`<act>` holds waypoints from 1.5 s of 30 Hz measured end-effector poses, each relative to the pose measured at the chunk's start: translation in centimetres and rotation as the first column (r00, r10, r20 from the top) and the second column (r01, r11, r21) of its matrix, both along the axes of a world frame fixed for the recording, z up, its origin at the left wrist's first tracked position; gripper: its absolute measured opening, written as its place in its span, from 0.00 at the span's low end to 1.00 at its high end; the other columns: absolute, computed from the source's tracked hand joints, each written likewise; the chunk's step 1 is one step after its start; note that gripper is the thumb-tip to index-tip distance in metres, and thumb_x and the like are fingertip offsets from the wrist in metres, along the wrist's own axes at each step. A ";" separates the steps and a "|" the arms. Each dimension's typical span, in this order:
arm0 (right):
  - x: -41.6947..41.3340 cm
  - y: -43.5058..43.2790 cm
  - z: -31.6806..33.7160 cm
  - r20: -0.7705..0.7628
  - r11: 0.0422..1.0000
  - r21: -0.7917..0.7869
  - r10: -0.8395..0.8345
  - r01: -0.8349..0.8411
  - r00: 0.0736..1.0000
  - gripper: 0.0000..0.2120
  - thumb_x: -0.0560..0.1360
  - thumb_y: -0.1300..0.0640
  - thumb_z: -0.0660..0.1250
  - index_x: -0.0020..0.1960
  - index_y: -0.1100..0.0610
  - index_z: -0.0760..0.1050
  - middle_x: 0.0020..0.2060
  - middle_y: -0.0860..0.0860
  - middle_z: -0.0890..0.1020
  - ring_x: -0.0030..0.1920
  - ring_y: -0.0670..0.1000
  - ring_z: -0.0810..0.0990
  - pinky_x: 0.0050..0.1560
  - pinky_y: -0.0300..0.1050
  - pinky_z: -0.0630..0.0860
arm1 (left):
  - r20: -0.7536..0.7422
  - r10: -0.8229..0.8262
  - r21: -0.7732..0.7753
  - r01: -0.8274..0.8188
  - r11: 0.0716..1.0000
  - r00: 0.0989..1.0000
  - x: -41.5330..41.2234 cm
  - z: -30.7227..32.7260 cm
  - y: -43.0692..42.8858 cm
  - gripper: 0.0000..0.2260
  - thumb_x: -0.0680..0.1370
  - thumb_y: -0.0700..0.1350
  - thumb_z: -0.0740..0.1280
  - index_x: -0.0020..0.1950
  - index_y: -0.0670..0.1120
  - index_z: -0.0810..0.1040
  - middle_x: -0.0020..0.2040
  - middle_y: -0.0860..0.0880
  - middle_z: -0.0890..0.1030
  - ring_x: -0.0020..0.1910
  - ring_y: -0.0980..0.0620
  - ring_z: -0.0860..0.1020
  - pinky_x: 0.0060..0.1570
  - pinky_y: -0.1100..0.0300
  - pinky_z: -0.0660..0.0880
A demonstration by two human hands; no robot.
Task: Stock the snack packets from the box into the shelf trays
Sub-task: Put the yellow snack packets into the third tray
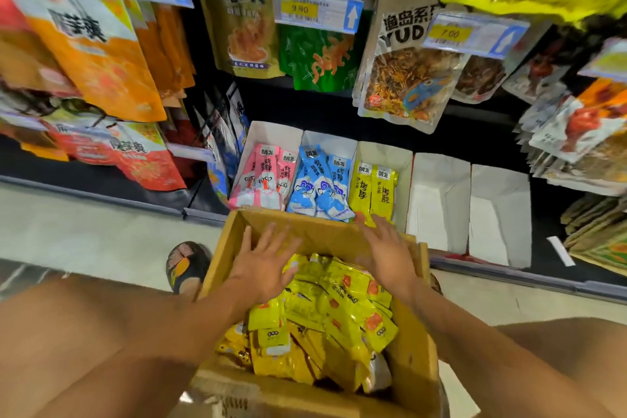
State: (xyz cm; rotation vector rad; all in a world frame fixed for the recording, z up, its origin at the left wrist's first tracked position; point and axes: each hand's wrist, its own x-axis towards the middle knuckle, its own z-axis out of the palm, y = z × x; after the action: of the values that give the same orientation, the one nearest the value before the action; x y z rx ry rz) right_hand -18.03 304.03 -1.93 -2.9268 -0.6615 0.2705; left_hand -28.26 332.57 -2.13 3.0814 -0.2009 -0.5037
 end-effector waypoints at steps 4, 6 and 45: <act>-4.4 -0.1 -2.0 -0.106 0.999 -0.039 -0.013 0.009 0.994 0.39 0.75 0.42 0.71 0.80 0.43 0.55 0.79 0.54 0.58 0.78 0.59 0.59 0.74 0.57 0.64 | -0.053 0.019 0.006 -0.019 1.000 0.998 -6.1 -2.6 -0.4 0.30 0.83 0.67 0.44 0.84 0.60 0.43 0.84 0.50 0.42 0.82 0.44 0.37 0.75 0.29 0.37; -6.5 -0.1 -3.1 -0.149 0.999 -0.051 0.003 -0.011 0.989 0.40 0.74 0.42 0.71 0.79 0.42 0.55 0.78 0.53 0.59 0.77 0.57 0.59 0.73 0.55 0.64 | -0.107 0.052 0.030 -0.050 0.998 0.993 -8.6 -3.5 -0.2 0.30 0.83 0.67 0.41 0.84 0.60 0.43 0.84 0.50 0.42 0.81 0.44 0.35 0.74 0.31 0.34; -12.7 17.2 -12.6 -0.337 0.911 0.387 -0.003 0.141 0.941 0.14 0.74 0.56 0.74 0.60 0.50 0.84 0.48 0.51 0.80 0.54 0.55 0.79 0.53 0.45 0.74 | 0.192 0.283 -0.082 -0.272 0.959 0.940 -17.2 -6.8 4.5 0.30 0.83 0.59 0.54 0.84 0.57 0.51 0.85 0.51 0.49 0.84 0.48 0.42 0.78 0.37 0.51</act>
State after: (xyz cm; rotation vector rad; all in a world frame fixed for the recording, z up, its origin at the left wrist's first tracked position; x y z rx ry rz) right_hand -30.76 321.22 -14.52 -2.4214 -0.4843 0.5311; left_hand -45.50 337.08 -8.97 3.0309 0.2150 -0.1709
